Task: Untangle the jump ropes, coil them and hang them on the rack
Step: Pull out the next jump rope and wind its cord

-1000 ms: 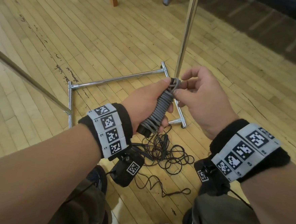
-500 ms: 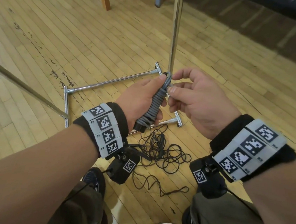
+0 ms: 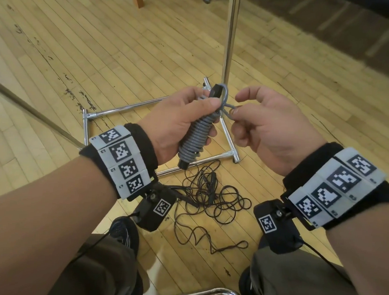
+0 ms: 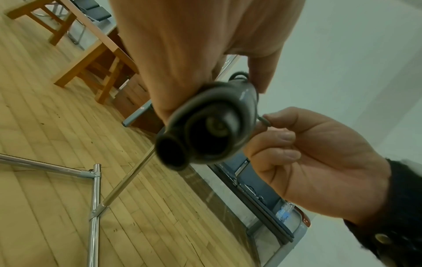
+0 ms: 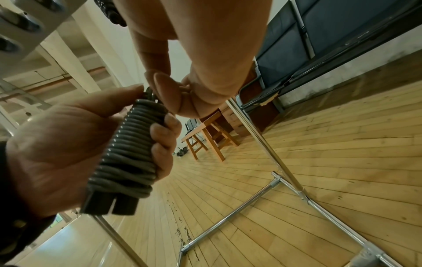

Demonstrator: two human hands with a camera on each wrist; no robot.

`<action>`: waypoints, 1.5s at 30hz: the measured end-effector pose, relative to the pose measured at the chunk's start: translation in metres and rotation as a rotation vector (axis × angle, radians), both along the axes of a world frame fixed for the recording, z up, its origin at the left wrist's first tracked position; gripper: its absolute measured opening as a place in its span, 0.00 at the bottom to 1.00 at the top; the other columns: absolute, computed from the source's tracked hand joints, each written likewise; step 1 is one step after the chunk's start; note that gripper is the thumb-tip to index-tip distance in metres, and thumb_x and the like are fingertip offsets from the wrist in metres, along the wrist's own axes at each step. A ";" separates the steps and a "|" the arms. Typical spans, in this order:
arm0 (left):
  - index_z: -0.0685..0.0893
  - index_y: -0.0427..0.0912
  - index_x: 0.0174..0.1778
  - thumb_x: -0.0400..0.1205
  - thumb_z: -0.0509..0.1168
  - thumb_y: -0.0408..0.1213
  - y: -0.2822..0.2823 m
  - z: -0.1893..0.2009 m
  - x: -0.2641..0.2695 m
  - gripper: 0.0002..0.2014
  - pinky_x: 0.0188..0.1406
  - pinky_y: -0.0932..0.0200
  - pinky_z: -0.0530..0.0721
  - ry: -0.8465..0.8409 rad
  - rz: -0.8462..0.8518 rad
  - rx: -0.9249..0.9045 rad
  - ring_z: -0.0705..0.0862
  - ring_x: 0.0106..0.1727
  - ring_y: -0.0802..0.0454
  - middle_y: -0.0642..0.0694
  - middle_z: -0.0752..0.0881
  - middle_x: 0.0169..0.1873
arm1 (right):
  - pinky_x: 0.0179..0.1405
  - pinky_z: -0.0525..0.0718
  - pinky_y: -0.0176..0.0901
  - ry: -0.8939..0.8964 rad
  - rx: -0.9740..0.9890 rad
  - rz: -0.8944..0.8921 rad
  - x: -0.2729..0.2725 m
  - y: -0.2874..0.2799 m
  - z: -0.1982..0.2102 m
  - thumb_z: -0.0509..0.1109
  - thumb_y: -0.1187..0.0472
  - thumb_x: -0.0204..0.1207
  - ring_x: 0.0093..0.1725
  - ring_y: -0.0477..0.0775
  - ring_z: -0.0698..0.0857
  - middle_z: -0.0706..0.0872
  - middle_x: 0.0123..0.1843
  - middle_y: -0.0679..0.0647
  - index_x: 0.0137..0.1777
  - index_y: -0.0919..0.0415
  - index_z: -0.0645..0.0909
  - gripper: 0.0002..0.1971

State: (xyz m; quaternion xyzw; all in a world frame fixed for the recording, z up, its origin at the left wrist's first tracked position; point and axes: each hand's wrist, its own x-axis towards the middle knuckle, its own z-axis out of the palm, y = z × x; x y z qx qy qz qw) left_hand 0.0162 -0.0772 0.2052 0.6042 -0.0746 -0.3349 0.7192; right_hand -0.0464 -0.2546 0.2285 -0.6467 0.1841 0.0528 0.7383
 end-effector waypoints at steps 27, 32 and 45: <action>0.76 0.32 0.68 0.74 0.81 0.44 -0.010 0.006 -0.008 0.32 0.31 0.52 0.89 -0.153 -0.179 0.174 0.90 0.31 0.41 0.42 0.91 0.39 | 0.37 0.80 0.46 0.031 0.146 -0.090 -0.002 0.006 -0.019 0.65 0.57 0.89 0.41 0.56 0.83 0.89 0.49 0.59 0.62 0.65 0.87 0.14; 0.83 0.41 0.54 0.91 0.59 0.59 -0.008 0.009 -0.009 0.23 0.28 0.54 0.89 -0.304 -0.231 0.311 0.90 0.29 0.42 0.40 0.91 0.34 | 0.37 0.79 0.44 -0.004 0.074 -0.130 0.003 0.003 -0.015 0.70 0.57 0.86 0.38 0.50 0.82 0.87 0.40 0.53 0.50 0.58 0.89 0.08; 0.82 0.51 0.53 0.88 0.69 0.56 -0.016 0.004 -0.015 0.12 0.50 0.42 0.93 -0.597 -0.309 0.552 0.94 0.40 0.53 0.50 0.94 0.41 | 0.33 0.80 0.31 -0.158 -0.263 -0.234 -0.006 0.001 0.007 0.70 0.60 0.86 0.32 0.45 0.78 0.81 0.33 0.55 0.36 0.58 0.87 0.15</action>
